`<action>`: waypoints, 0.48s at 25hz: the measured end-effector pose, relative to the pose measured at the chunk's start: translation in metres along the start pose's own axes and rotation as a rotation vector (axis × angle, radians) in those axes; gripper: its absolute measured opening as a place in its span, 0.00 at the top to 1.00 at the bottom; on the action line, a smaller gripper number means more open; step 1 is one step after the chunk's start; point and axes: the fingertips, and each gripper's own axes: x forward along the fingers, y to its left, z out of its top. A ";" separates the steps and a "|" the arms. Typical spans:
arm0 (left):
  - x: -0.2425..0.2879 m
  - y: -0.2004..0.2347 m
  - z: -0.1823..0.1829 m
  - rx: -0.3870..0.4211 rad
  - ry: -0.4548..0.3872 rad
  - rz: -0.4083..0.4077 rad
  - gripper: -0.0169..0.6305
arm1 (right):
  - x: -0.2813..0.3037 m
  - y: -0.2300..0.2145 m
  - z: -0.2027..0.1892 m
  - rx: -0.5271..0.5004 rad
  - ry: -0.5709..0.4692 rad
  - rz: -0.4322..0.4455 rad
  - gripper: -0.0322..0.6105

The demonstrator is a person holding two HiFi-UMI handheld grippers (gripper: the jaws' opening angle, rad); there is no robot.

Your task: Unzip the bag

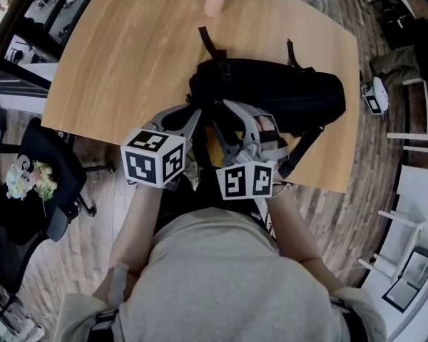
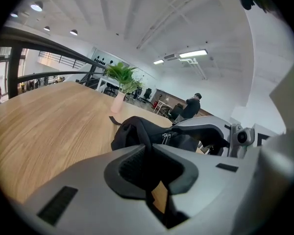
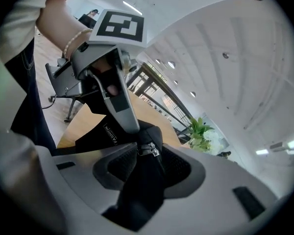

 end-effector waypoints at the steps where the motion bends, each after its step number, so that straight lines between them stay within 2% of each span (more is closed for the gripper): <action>1: 0.000 0.000 0.000 -0.003 -0.001 -0.003 0.89 | 0.002 0.001 -0.001 -0.010 0.002 -0.001 0.71; 7: 0.000 0.001 0.001 -0.011 0.002 -0.003 0.90 | 0.010 0.004 -0.003 -0.014 0.004 0.011 0.70; 12: 0.000 0.000 0.002 -0.010 0.003 -0.008 0.90 | 0.016 0.006 -0.010 -0.069 0.028 0.013 0.72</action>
